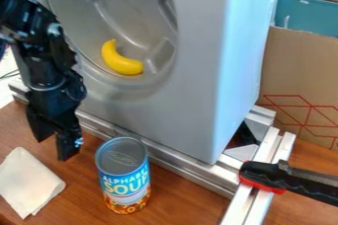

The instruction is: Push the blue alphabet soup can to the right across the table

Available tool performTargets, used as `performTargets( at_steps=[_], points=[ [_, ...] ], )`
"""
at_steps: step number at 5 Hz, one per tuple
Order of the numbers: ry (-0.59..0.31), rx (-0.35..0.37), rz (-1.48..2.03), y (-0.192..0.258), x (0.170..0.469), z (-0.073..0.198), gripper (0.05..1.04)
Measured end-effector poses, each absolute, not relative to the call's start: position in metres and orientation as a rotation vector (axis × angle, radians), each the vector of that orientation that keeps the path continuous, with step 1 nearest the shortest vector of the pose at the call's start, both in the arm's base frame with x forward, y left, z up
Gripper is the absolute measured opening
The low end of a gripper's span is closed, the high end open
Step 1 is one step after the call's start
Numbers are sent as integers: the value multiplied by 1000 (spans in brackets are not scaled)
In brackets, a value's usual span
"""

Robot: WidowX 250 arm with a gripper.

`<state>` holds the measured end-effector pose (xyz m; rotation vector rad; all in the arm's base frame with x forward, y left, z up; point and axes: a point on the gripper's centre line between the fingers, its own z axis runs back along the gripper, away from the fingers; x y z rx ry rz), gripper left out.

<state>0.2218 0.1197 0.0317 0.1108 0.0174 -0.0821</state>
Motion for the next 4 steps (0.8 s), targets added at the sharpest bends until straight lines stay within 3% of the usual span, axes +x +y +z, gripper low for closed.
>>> performTargets(
  at_steps=[1,2,4],
  points=[
    [16,73,-70,114,227,25,1001],
    [-22,-30,-32,98,232,25,1001],
    [-47,-117,-54,54,229,31,1001]
  ],
)
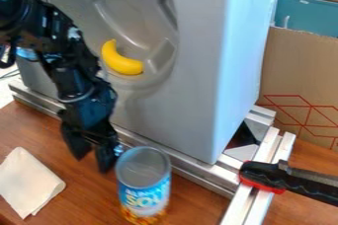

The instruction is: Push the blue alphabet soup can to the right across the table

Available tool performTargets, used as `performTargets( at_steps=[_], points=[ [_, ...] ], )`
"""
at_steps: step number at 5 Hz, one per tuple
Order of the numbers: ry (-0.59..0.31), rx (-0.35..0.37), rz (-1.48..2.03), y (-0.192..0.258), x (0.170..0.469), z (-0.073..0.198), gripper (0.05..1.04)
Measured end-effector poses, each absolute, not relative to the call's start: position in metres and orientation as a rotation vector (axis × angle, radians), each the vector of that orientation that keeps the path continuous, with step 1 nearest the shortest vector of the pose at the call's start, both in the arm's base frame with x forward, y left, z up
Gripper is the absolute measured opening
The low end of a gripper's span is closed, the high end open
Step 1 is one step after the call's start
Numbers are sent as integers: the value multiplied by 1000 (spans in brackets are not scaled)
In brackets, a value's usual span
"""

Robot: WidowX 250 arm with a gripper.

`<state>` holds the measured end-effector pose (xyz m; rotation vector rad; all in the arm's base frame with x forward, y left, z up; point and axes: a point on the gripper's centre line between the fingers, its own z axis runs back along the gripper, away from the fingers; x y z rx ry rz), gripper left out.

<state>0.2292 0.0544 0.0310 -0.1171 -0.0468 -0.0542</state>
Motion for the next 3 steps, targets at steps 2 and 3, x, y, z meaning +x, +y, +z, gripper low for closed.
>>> performTargets(
  at_steps=[2,3],
  points=[
    [7,-209,-108,14,234,25,1001],
    [20,-243,-102,11,237,26,1001]
  ],
)
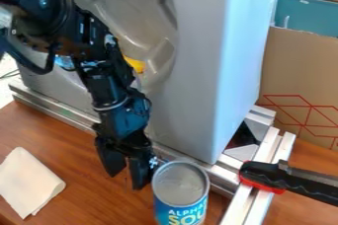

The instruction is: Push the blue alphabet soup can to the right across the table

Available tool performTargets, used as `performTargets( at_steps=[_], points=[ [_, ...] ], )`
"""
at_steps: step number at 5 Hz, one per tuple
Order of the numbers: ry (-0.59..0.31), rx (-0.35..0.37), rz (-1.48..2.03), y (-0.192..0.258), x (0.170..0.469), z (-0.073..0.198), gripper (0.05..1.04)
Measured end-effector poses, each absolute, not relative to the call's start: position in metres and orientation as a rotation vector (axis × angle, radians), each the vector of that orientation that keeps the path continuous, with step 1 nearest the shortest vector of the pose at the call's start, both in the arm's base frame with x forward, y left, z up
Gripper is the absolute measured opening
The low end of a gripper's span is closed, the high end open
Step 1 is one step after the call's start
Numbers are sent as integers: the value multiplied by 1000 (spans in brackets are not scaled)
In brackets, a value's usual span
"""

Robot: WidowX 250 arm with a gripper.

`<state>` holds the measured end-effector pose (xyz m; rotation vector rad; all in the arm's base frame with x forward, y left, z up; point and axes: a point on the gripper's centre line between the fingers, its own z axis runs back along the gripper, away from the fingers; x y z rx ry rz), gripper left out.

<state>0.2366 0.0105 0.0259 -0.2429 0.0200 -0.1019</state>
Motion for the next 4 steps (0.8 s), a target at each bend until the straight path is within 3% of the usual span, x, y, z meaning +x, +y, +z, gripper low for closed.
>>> performTargets(
  at_steps=[2,3,4],
  points=[
    [-38,-118,-30,60,230,61,1001],
    [-29,52,-93,82,214,90,1001],
    [46,74,-210,88,200,94,1001]
  ],
)
